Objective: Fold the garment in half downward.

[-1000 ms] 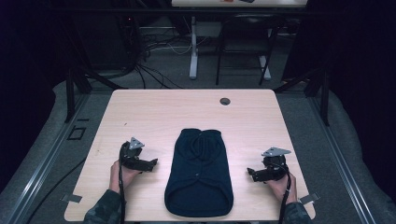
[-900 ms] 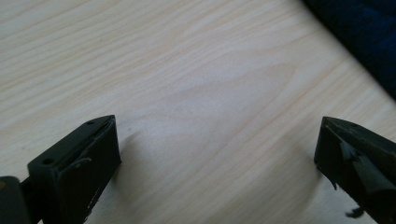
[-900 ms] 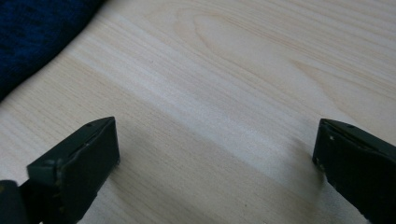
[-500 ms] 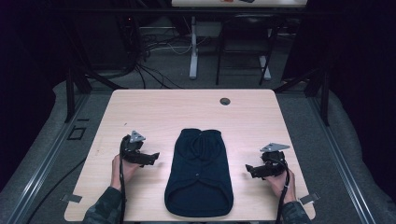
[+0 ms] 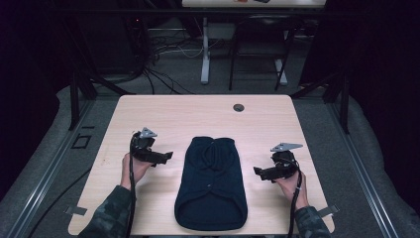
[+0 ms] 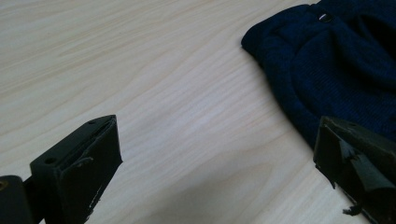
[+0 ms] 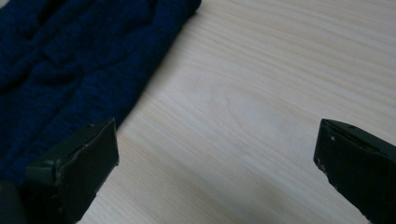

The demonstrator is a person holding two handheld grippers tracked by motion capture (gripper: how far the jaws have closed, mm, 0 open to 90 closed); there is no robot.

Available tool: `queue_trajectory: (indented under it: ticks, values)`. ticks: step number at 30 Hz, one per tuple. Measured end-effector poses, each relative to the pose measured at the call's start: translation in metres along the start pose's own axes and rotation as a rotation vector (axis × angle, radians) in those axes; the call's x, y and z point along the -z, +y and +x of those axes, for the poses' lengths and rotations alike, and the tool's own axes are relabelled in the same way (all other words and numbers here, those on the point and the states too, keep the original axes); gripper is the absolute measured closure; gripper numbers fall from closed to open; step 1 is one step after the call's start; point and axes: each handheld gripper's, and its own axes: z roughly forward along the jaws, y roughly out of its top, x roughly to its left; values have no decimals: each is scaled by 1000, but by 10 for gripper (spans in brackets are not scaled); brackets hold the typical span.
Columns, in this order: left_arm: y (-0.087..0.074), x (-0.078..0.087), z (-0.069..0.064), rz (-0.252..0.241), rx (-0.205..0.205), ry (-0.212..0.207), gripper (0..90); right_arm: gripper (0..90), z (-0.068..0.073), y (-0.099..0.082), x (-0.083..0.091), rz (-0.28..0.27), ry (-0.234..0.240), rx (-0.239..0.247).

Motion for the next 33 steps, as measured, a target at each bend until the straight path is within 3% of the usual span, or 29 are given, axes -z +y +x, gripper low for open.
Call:
queue_trajectory:
  ticks: [7,16,29,33]
  values:
    - [18,-10,-3,11,-22,-17,6,8,9,30,-11,8,48,8]
    - [37,-22,-7,9,-27,-31,8,26,15,58,-25,26,68,20]
    - [55,-43,-17,30,-44,-39,21,78,22,85,-48,66,89,33]
    - [61,-52,-20,42,-33,-41,35,93,23,89,-55,81,93,35]
